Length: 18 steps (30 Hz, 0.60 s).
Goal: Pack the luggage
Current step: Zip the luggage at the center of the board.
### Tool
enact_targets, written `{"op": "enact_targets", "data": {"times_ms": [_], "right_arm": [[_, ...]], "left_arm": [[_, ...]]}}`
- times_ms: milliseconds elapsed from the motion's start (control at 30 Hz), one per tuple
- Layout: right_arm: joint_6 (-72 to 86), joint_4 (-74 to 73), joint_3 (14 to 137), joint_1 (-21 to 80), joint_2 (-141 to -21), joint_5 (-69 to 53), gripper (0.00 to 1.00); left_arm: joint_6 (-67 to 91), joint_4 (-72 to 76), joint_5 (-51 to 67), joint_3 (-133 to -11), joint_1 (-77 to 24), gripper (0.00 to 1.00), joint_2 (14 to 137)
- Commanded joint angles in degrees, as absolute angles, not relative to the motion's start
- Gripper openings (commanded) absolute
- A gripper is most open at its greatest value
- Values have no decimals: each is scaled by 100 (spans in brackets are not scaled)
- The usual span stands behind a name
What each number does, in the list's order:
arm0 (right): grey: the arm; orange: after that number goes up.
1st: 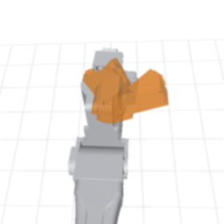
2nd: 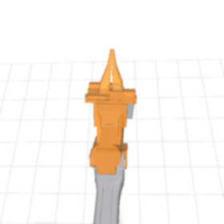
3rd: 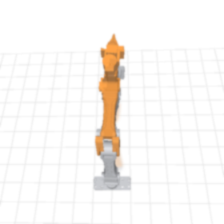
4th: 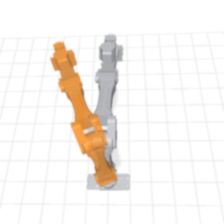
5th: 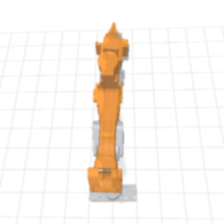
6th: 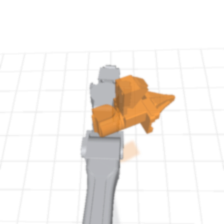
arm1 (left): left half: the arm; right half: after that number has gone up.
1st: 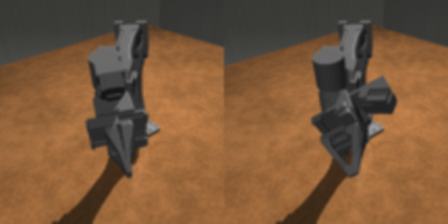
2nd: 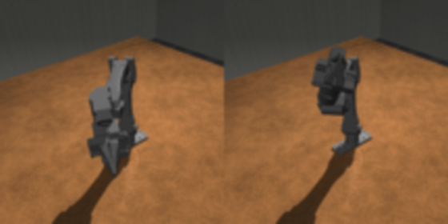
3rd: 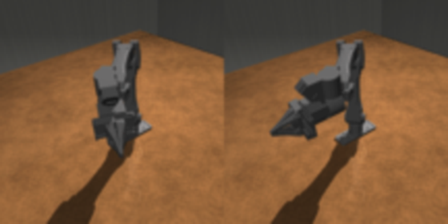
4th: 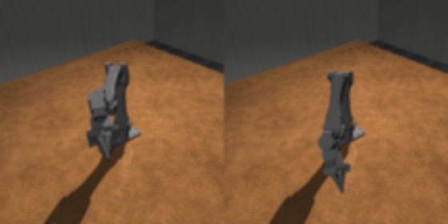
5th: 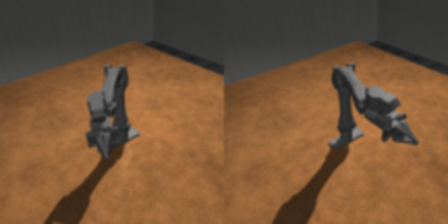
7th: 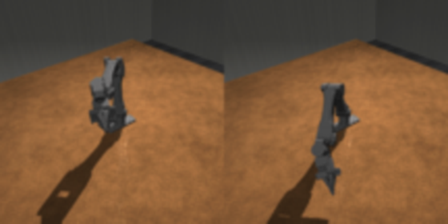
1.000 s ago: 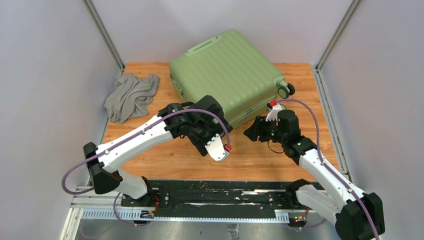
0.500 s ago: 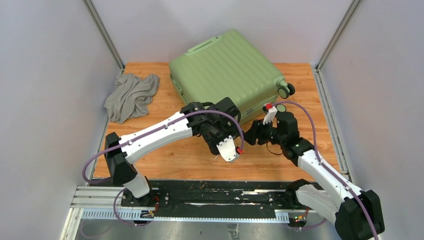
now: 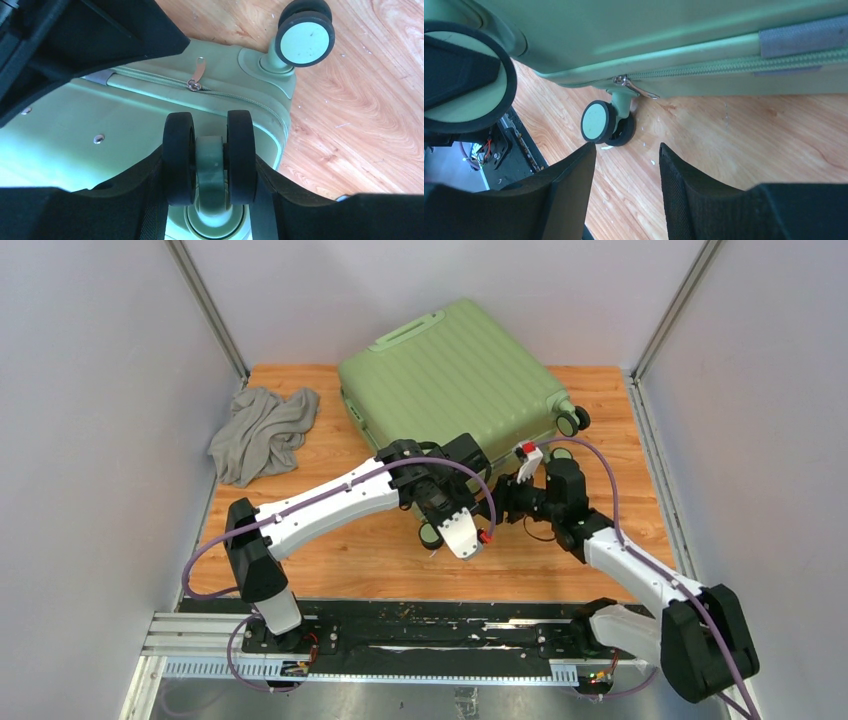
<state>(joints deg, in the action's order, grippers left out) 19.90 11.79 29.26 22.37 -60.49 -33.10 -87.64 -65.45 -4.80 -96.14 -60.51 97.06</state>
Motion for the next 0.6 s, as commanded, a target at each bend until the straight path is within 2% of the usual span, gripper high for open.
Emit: {"op": "enact_targets", "data": {"times_ms": [0,67,133,567], "right_arm": [[2007,1867,2960,2218,-6507,-3626,53],[1958,1933,3054,2260,-6790,-3635,53],[1887,2002,3141,2312,-7039,-3592,53],[1942,3319,3080,2466,-7613,-3263,59]], "left_arm": [[-9130,-6275,-859,-9915,-6175,27,9561],[-9222,-6276,-968,-9828,-6228,16,9444],[-9254,-6275,-1060,-9784,-6289,1,9350],[-9663,-6275,-1511,-10154,-6438,0,9202]]}}
